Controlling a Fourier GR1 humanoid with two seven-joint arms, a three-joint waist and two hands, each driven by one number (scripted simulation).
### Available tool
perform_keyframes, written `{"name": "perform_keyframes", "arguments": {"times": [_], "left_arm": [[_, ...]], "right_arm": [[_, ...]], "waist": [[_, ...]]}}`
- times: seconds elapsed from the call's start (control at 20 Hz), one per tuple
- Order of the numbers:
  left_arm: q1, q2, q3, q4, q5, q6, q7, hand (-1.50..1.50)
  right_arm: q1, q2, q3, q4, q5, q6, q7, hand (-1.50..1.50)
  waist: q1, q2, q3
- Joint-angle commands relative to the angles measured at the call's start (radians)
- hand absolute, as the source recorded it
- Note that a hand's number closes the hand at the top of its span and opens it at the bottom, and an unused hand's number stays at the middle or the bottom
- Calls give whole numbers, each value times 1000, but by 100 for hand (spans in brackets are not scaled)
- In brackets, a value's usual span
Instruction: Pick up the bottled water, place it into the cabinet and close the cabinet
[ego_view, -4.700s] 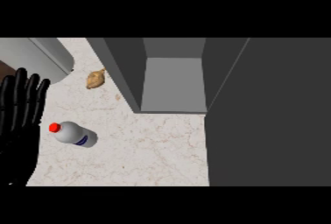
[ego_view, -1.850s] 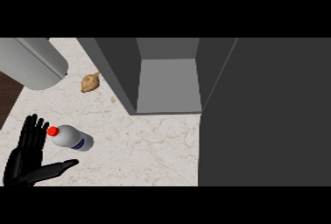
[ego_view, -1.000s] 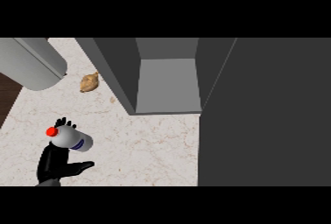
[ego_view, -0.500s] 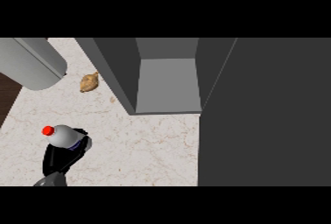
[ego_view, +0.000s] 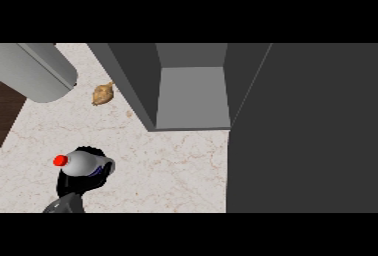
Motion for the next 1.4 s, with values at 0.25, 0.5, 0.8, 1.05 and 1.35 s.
{"name": "perform_keyframes", "arguments": {"times": [0.25, 0.5, 0.8, 1.05, 1.35], "left_arm": [[-22, -174, -145, -49, -5, 106, -108, 150], [-36, -177, -252, -98, 117, 98, -9, 150], [-11, -178, -483, -210, 294, 208, 43, 150], [-37, -179, -607, -420, 369, 376, 215, 150], [-106, -179, -837, -569, 410, 697, 263, 150]], "right_arm": [[35, -10, -32, -79, -79, 20, 22, -150], [38, 3, 1, -65, -57, 23, 20, -150], [53, -1, 17, -124, -74, 13, 73, -150], [16, 21, 13, -74, -66, -6, 73, -150], [28, 20, 16, -49, -63, 24, 24, -150]], "waist": [[6, -6, 2], [9, -11, 2], [9, -10, 2], [18, -8, 2], [-5, -8, 2]]}}
